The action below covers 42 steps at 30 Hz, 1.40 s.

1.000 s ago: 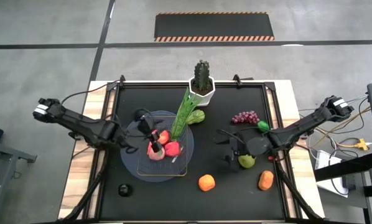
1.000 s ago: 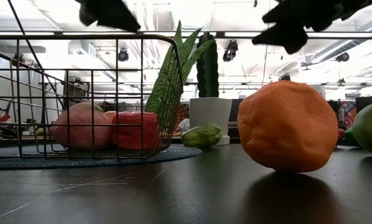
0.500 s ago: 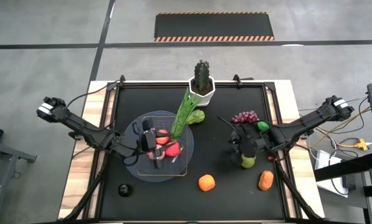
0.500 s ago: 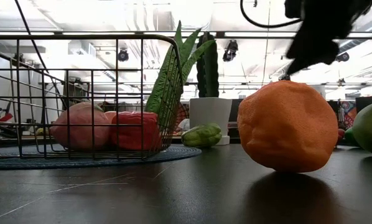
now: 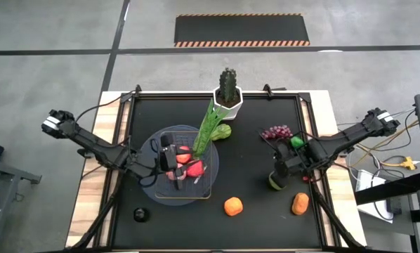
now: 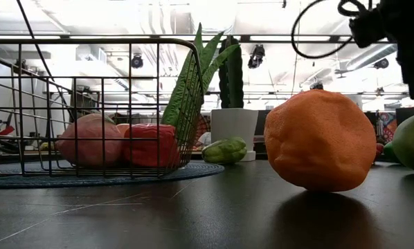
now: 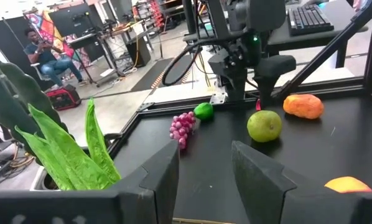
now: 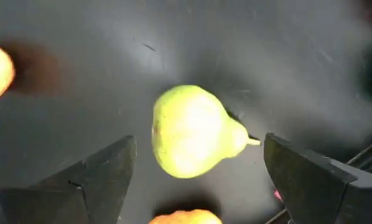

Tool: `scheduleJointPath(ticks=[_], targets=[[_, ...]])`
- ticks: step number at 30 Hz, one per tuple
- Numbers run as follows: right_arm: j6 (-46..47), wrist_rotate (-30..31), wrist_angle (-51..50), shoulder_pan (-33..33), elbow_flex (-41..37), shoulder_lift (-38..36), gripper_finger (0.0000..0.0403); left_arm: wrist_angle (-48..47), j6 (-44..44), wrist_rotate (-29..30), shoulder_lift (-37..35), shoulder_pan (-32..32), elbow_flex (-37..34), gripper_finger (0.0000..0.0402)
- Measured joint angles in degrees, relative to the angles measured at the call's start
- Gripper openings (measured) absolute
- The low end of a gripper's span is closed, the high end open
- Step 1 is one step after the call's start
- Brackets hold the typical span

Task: Build produce basket
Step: Put the green pear into the wire basket

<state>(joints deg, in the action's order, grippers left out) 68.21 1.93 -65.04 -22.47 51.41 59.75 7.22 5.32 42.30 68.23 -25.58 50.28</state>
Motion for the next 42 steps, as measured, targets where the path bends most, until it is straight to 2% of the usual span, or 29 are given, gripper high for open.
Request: scheduleJointPath(ticks=[4,12,24,30,37,42], targets=[[1.8,-3.5,1.4,-0.6,-2.2,0.0,0.0334,-0.1,0.0,0.0,0.0,0.0,0.0,0.013],[1.0,-3.8,8.7,-0.7,-5.7,0.3,0.0323,-0.2,0.0,0.0,0.0,0.0,-0.1,0.013],[-1.4,-3.9,9.8,-0.6,-7.2,6.5,0.0318,-0.5,0.0,0.0,0.0,0.0,-0.2,0.013],[-3.5,-3.8,10.8,-0.6,-7.1,9.8,0.029,-0.5,0.0,0.0,0.0,0.0,-0.5,0.013],[-3.8,-3.6,11.2,-0.6,-7.0,10.3,0.0231,-0.3,0.0,0.0,0.0,0.0,-0.9,0.013],[-4.9,-3.6,11.6,-0.6,-7.2,9.0,0.0221,-0.3,0.0,0.0,0.0,0.0,-1.0,0.013]])
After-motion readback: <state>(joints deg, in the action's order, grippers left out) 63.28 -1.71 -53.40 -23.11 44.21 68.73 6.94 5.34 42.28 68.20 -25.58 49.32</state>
